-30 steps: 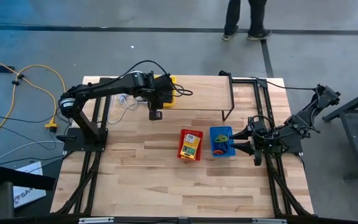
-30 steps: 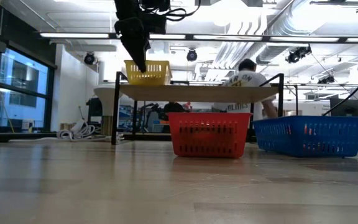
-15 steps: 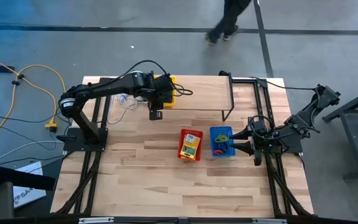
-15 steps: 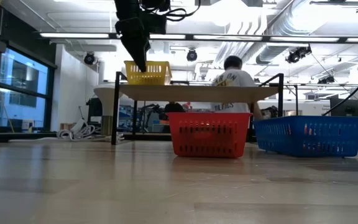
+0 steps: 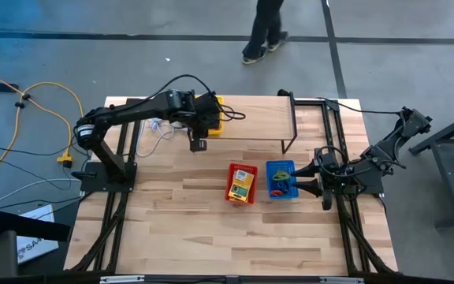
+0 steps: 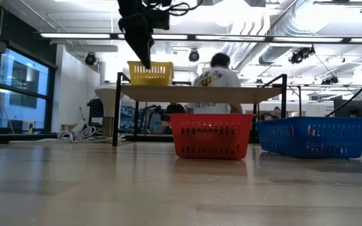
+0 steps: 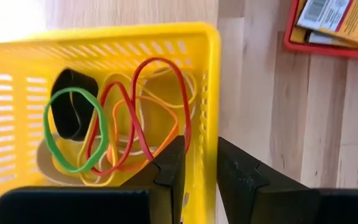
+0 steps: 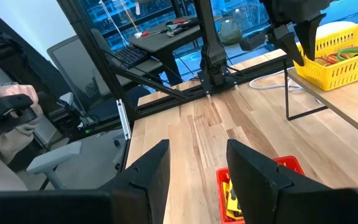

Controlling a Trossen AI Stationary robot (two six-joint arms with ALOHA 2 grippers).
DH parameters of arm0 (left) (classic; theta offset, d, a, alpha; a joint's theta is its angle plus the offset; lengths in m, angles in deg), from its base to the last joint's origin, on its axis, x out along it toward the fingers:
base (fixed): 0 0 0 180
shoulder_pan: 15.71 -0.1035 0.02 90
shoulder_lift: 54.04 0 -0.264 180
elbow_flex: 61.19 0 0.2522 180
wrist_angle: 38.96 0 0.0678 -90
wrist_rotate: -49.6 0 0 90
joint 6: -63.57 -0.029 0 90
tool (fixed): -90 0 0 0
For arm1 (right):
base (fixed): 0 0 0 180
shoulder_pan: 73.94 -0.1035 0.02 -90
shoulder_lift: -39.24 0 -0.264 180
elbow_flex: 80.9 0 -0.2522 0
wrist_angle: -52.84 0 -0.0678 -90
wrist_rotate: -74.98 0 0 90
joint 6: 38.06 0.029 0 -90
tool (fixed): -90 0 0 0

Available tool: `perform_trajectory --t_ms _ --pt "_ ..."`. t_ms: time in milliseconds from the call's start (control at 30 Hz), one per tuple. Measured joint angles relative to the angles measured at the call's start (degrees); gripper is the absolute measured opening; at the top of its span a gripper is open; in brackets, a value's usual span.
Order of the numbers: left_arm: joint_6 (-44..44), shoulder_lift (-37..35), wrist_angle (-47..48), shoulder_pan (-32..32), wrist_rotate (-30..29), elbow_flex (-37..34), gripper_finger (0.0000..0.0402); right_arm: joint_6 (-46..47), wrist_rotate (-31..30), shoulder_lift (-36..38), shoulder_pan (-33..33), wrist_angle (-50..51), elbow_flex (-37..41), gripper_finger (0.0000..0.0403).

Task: Pick & Place Office Desk Supplies
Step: Put the yellow bin with the rubber bands on the shelf, then put the red bin with the crayon boxes on the shelf

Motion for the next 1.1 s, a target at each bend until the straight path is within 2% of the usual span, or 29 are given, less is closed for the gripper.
perform_trajectory --t_ms 433,900,1100 --pt "-0.2 -2.2 1.6 2.3 -0.1 3.8 0.0077 0.0 0.0 0.0 0.0 0.0 0.0 0.0146" --pt "0.7 -4.1 2.3 2.7 -0.5 3.9 0.0076 0.0 0.0 0.0 0.0 0.0 0.0 0.0146" --pt "1.7 -4.1 2.2 5.3 -0.9 3.9 0.0076 0.0 0.0 0.0 0.0 0.0 0.0 0.0146"
